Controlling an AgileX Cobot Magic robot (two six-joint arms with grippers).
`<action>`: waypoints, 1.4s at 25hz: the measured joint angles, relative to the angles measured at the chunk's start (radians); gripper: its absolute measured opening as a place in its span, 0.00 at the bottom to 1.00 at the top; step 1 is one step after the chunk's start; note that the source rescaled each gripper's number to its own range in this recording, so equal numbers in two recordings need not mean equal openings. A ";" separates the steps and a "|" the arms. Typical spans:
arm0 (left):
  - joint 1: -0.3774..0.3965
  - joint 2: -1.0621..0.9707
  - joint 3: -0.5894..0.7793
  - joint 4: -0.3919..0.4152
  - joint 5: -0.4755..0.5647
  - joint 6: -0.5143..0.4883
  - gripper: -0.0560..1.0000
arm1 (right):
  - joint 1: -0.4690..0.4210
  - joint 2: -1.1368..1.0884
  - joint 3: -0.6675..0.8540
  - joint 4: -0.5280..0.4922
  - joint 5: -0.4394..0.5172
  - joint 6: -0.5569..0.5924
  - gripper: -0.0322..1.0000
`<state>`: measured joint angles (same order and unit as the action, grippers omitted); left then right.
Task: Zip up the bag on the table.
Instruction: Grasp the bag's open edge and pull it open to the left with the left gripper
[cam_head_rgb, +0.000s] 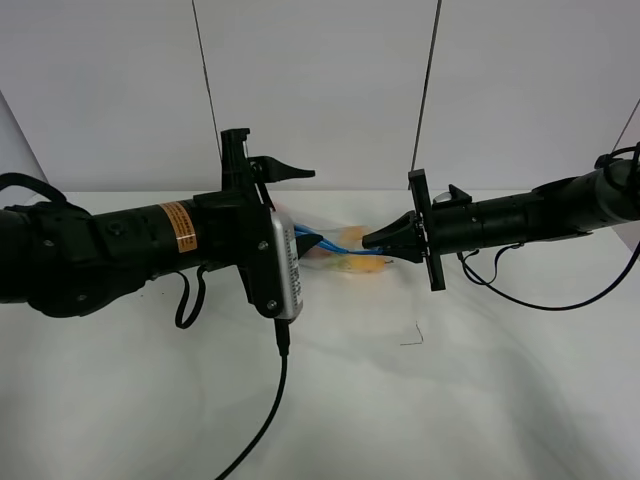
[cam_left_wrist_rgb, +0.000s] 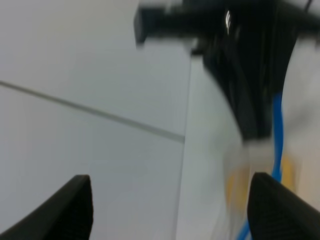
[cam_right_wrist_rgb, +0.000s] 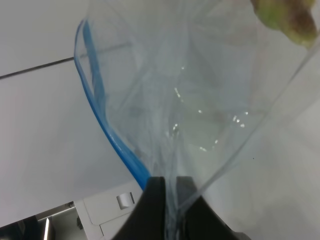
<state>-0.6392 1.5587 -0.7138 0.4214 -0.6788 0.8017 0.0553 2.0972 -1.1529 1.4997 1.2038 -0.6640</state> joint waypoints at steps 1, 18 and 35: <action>-0.004 0.012 0.000 0.000 -0.038 -0.016 0.84 | 0.000 0.000 0.000 0.000 0.000 0.000 0.03; -0.005 0.420 -0.131 -0.002 -0.338 0.061 0.84 | 0.000 0.000 0.000 0.000 0.000 0.000 0.03; 0.001 0.455 -0.131 -0.005 -0.342 0.136 0.46 | 0.000 0.000 0.000 0.000 0.000 0.000 0.03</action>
<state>-0.6382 2.0132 -0.8450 0.4165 -1.0213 0.9376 0.0553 2.0972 -1.1529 1.4997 1.2038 -0.6640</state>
